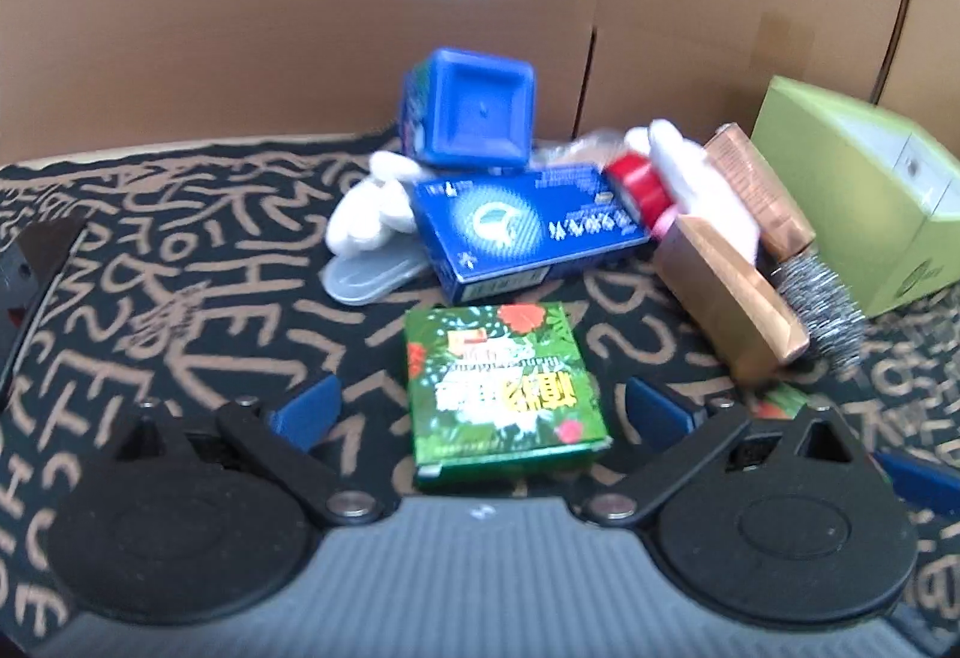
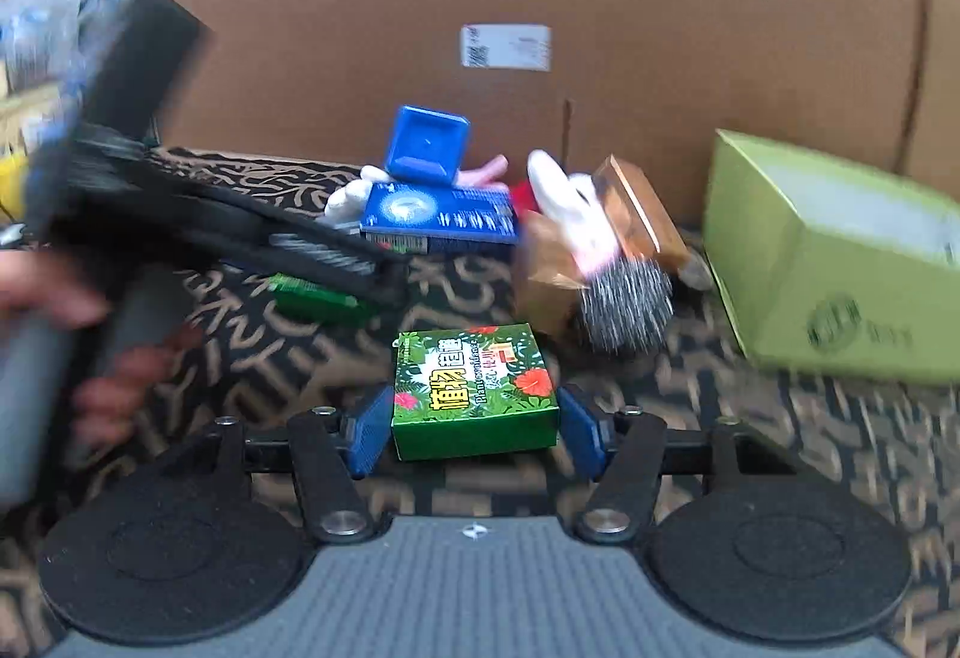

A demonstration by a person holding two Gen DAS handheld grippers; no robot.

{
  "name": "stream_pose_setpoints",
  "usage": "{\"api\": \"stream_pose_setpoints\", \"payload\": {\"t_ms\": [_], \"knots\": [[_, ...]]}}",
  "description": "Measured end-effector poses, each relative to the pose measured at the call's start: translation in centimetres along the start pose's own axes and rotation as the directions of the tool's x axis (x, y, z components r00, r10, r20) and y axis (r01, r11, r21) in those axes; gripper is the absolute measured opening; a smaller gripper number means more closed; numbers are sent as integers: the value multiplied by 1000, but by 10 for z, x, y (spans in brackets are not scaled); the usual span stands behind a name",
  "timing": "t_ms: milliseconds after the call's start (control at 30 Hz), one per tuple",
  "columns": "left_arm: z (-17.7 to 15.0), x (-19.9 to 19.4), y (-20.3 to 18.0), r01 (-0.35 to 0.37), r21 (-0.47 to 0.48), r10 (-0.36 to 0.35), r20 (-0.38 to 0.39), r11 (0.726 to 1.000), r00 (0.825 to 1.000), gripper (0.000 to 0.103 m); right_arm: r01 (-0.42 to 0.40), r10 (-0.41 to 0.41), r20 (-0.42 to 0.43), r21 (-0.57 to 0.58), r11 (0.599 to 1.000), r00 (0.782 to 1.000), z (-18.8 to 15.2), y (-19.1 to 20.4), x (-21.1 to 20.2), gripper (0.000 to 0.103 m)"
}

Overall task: Organize objects
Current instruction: 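Grasp a green gift box with each gripper, then place both green gift boxes into the lime-green box and release them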

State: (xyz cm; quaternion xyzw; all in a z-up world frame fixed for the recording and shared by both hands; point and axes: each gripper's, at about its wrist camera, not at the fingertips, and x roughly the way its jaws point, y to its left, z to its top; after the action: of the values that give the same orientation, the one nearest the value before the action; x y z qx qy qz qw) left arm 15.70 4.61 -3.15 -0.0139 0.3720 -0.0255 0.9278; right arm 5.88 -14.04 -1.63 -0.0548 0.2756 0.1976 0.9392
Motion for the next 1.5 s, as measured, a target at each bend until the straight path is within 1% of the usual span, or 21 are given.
{"api": "stream_pose_setpoints", "payload": {"t_ms": [33,67,100,133,233,367,400,433,467,567,600,633,700,867,933,1133,1167,1200,1233,1367,1500], "knots": [[0,1,-4,-17,28,17,9,999,1000,89,-4,4,-3,27,1000,1000,-5,-4,-9,64],[-1,0,-6,-17,54,16,14,998,1000,86,-9,9,-7,53,999,1000,-10,-7,-17,64],[-2,-3,-7,7,68,-8,16,998,1000,71,-13,14,-12,83,996,1000,-14,-10,-24,64],[-5,-9,-8,30,81,-31,13,996,999,67,-20,21,-16,109,994,1000,-19,-14,-32,64],[-20,-29,-12,106,152,-103,-25,983,994,66,-38,45,-34,168,985,998,-29,-22,-47,65],[-55,-70,-19,172,255,-161,-63,951,985,68,-34,43,-59,153,988,997,-39,-20,-64,67],[-60,-77,-20,170,262,-159,-66,950,985,71,-30,39,-60,150,988,997,-39,-20,-66,69],[-64,-83,-22,165,261,-155,-58,951,986,83,-27,35,-55,147,989,998,-39,-19,-67,70],[-66,-89,-25,160,257,-154,-43,953,987,89,-25,32,-48,140,990,998,-38,-19,-67,72],[-69,-94,-32,166,252,-165,-22,953,986,90,-11,16,-46,115,993,999,-35,-17,-63,72],[-68,-92,-34,169,253,-168,-28,953,985,90,-13,18,-46,102,995,999,-34,-17,-61,72],[-67,-90,-35,162,257,-160,-31,953,987,86,-18,22,-49,93,996,999,-35,-17,-60,72],[-67,-90,-36,142,274,-139,-33,951,990,83,-23,28,-62,91,996,998,-34,-18,-56,73],[-65,-84,-30,148,228,-143,-40,962,989,83,-38,45,-68,101,994,997,-33,-19,-49,73],[-63,-82,-29,160,225,-153,-48,961,987,77,-36,42,-69,99,994,997,-34,-17,-48,72],[-65,-79,-31,142,240,-135,-47,960,990,76,-30,36,-67,87,996,997,-34,-16,-49,72],[-65,-79,-31,146,241,-139,-47,960,989,74,-27,33,-66,84,996,997,-34,-16,-50,70],[-65,-80,-31,147,241,-140,-46,959,989,67,-28,33,-63,82,996,997,-34,-17,-50,67],[-65,-80,-31,151,244,-144,-44,958,989,63,-34,39,-61,82,996,997,-34,-17,-50,66],[-61,-83,-34,182,239,-174,-55,954,983,63,-37,41,-53,83,996,998,-34,-18,-51,65],[-51,-94,-47,225,252,-226,-26,941,974,62,-31,33,-20,95,995,999,-30,-27,-61,65]]}}
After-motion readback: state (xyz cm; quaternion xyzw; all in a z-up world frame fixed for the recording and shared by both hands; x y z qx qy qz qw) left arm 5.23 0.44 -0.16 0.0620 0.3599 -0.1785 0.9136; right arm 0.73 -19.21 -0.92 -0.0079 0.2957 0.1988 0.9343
